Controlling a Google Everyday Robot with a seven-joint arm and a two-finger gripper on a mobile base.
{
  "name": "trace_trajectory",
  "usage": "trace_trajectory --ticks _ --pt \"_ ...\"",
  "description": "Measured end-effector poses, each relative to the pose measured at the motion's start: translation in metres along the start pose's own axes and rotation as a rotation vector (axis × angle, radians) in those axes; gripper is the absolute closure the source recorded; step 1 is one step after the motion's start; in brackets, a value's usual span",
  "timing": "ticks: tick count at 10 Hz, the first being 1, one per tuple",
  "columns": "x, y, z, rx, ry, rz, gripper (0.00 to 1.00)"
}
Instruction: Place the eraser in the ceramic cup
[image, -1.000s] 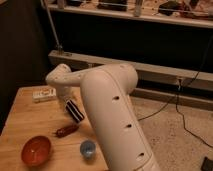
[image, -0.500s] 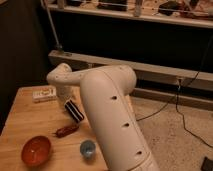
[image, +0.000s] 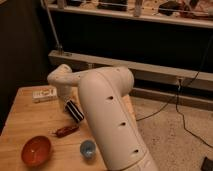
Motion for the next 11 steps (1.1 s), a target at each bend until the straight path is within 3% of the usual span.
trace_trajectory --ticks 6,7,9,11 --pt "-0.0002 -0.0018 0.0032 0.005 0.022 0.027 0.42" --pt "-0.0004 -0.0018 0.0034 0.003 0.024 0.030 0.46" --pt "-0.0005 -0.0022 0.0035 0.001 0.029 0.035 0.63" --pt "-0.0006 -0.0025 0.0032 0.001 0.031 0.037 0.65"
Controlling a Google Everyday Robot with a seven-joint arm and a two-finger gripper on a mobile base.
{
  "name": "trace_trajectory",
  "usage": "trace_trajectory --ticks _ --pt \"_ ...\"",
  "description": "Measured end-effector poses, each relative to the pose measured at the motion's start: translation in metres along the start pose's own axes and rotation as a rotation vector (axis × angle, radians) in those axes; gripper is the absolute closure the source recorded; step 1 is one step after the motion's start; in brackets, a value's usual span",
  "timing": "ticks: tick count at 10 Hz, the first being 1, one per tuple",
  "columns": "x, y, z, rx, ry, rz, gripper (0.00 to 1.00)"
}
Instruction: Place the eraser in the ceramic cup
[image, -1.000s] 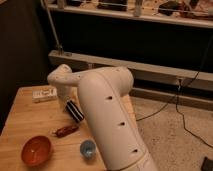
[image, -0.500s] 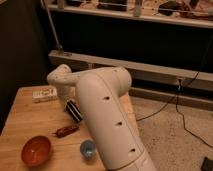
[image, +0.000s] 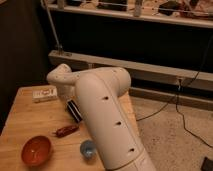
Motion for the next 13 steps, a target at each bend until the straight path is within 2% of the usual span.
trace_trajectory --ticks 5,13 --pt "0.000 -0.001 -0.005 0.003 0.000 0.005 0.65" --pt "-0.002 0.003 -0.024 -0.014 -0.069 0.003 0.65"
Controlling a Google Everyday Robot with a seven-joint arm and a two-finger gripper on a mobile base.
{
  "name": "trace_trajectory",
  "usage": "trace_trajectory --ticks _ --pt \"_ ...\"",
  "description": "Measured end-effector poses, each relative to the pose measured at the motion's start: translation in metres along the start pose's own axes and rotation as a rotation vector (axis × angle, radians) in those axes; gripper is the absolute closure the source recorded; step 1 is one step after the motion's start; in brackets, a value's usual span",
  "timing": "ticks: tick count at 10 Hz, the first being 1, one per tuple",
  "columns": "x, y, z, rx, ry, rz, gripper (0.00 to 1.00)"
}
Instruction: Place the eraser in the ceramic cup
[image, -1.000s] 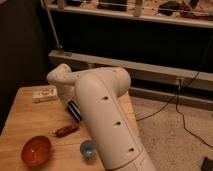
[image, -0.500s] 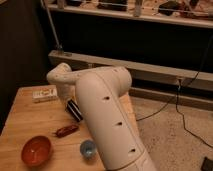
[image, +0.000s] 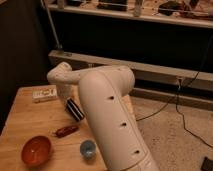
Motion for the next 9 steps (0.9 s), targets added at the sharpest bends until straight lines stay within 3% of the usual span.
trace_trajectory --ticks 4,9 --pt "0.001 0.002 -0.018 -0.023 -0.058 0.007 0.65" --pt "0.009 -0.002 -0.026 -0.035 -0.091 0.021 0.65"
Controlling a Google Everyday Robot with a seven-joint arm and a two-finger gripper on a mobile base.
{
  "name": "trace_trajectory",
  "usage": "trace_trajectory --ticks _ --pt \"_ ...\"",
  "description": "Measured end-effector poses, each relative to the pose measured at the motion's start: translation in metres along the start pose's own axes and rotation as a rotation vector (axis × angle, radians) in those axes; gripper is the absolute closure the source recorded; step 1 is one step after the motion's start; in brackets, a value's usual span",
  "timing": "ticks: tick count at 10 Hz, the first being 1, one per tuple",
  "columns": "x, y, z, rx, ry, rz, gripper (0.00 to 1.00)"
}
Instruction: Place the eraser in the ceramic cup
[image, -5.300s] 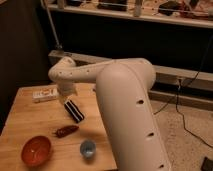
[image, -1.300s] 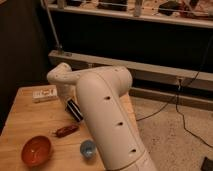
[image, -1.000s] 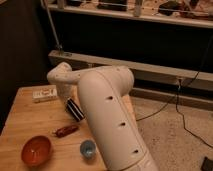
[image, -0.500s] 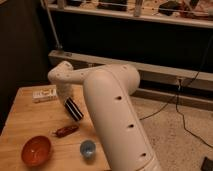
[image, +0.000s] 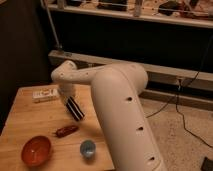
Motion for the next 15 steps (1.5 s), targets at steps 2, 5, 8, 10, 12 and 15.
trace_trajectory --ticks 2,5,8,10,12,15 --pt "0.002 0.000 -0.002 -0.004 -0.007 0.005 0.65" --pt "0.004 -0.001 -0.004 -0.006 -0.015 0.008 0.65" --pt "0.005 -0.002 -0.007 -0.007 -0.026 0.011 0.65" --pt "0.004 -0.002 -0.011 -0.009 -0.039 0.013 0.65" --pt "0.004 -0.002 -0.015 -0.010 -0.054 0.014 0.65" --pt "0.006 -0.001 -0.022 -0.014 -0.076 0.017 0.65"
